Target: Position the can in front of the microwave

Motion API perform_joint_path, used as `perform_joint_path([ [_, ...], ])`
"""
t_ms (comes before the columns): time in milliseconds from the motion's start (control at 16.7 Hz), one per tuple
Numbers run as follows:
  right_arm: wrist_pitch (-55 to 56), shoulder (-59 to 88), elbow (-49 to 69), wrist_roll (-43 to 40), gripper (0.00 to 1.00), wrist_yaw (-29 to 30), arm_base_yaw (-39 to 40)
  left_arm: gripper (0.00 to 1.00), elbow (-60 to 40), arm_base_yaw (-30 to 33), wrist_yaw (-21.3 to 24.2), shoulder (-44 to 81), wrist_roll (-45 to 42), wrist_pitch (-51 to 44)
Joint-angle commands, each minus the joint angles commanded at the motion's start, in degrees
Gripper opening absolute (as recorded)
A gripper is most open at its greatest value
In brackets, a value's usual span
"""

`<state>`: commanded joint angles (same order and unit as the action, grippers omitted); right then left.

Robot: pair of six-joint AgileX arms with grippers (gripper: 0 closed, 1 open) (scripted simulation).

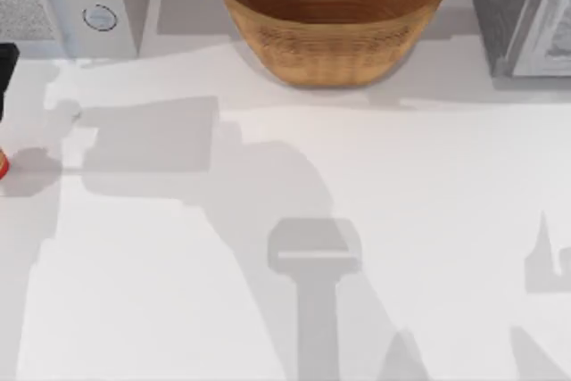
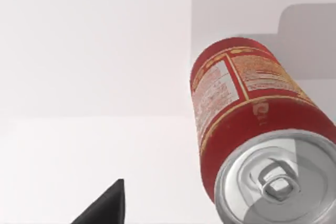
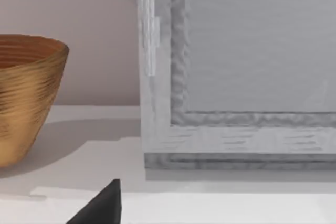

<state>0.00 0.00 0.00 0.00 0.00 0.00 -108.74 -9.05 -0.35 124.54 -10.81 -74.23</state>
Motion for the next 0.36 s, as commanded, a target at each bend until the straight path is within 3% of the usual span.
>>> perform_joint_path([
  [360,0.0,0.0,0.0,0.0,1.0,0.0,0.0,1.0,-6.98,0.05,0.02,-0.17,0.08,-6.84],
])
